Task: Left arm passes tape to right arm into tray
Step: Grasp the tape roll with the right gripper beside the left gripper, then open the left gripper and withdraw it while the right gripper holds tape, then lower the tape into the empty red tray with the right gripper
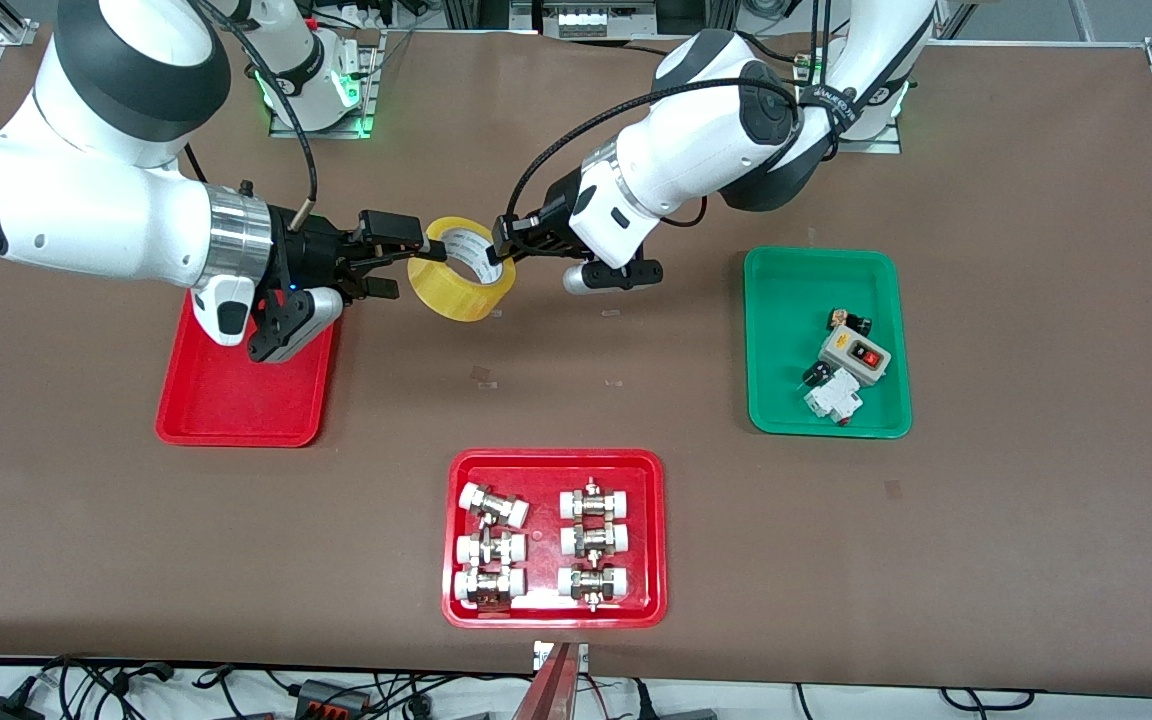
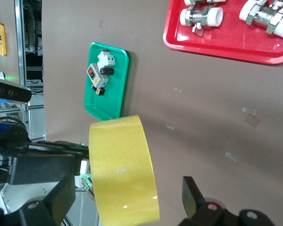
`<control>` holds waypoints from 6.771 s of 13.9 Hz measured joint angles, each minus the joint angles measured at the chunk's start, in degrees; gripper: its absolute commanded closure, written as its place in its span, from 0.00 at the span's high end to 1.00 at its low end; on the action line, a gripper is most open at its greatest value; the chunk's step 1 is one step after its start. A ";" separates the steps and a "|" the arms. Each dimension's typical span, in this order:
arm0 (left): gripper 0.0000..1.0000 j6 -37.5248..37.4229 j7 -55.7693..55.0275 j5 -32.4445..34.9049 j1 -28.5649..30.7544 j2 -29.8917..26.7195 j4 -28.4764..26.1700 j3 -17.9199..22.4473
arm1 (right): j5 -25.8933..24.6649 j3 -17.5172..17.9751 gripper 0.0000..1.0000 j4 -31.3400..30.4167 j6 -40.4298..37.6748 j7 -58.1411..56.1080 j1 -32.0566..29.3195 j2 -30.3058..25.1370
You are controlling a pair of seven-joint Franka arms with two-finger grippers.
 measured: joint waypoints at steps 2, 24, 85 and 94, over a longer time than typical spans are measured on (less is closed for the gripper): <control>0.12 0.00 0.00 0.00 0.00 0.04 0.00 0.00 | 0.11 0.00 1.00 0.01 0.59 -0.03 0.17 0.39; 0.94 0.11 0.00 0.00 0.03 0.27 0.11 -0.06 | 1.04 0.02 0.38 0.44 0.95 -0.10 1.62 2.25; 1.00 -55.38 51.45 26.95 14.99 -25.51 3.74 35.28 | -14.22 -0.35 1.00 -2.26 -5.40 -39.02 -34.72 27.24; 1.00 -55.38 51.46 26.95 15.48 -25.41 3.74 35.66 | -25.49 -0.27 1.00 -1.57 -2.29 -39.13 -32.11 25.69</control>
